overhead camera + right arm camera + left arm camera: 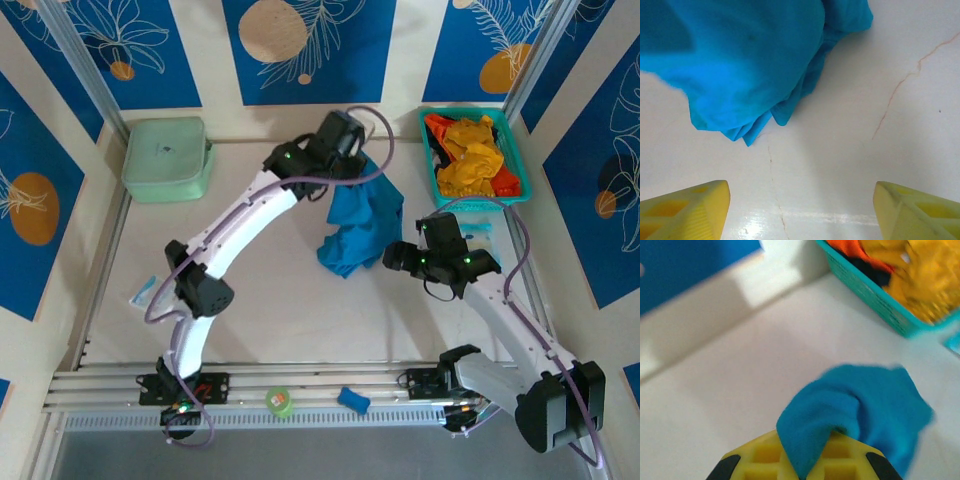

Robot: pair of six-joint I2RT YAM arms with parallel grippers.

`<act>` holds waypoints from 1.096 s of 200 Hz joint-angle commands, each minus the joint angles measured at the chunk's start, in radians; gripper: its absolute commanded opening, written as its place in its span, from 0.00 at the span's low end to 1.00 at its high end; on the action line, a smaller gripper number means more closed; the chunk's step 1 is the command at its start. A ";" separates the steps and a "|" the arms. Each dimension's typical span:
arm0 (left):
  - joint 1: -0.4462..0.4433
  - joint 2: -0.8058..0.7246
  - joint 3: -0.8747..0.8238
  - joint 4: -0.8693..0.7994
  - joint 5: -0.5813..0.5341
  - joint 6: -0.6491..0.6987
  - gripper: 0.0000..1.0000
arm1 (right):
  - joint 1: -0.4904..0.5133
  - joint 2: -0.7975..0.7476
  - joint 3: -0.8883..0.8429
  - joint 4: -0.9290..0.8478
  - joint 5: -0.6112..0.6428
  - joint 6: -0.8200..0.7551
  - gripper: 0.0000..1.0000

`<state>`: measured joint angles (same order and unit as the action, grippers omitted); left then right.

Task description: Fold and stack the t-shirts

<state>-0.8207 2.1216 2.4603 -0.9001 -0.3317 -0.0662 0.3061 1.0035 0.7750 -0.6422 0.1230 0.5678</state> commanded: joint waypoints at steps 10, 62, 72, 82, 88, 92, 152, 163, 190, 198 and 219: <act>0.040 0.183 0.165 0.016 -0.183 0.213 0.01 | 0.009 0.015 -0.035 0.033 -0.053 0.015 0.74; 0.068 0.345 0.083 0.536 -0.383 0.420 0.36 | 0.028 0.015 -0.053 0.054 -0.054 0.050 0.75; 0.068 0.369 0.104 0.558 -0.405 0.426 0.55 | 0.029 0.021 -0.054 0.052 -0.050 0.053 0.75; 0.068 0.374 0.115 0.557 -0.424 0.414 0.79 | 0.030 0.028 -0.057 0.054 -0.043 0.060 0.75; 0.068 0.367 0.114 0.544 -0.435 0.398 0.89 | 0.030 0.036 -0.061 0.060 -0.042 0.065 0.75; 0.068 0.358 0.113 0.529 -0.439 0.383 0.93 | 0.030 0.043 -0.061 0.062 -0.042 0.068 0.75; 0.053 -0.036 -0.300 0.176 -0.236 0.012 1.00 | 0.031 0.225 0.002 0.084 -0.017 0.085 0.67; 0.040 -0.127 -0.435 0.135 -0.171 -0.063 1.00 | 0.031 0.268 0.026 0.081 -0.001 0.084 0.64; -0.011 -0.296 -0.759 0.123 -0.013 -0.213 0.98 | 0.019 0.339 0.083 0.055 0.043 0.077 0.60; -0.025 -0.332 -0.843 0.135 0.033 -0.252 0.99 | 0.010 0.353 0.091 0.055 0.043 0.076 0.60; -0.035 -0.402 -1.026 0.203 0.170 -0.381 1.00 | -0.017 0.372 0.103 0.063 0.026 0.071 0.58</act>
<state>-0.8364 1.7424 1.6176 -0.7017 -0.3771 -0.2405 0.3161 1.3552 0.8444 -0.5678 0.1425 0.6434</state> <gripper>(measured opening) 0.997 0.595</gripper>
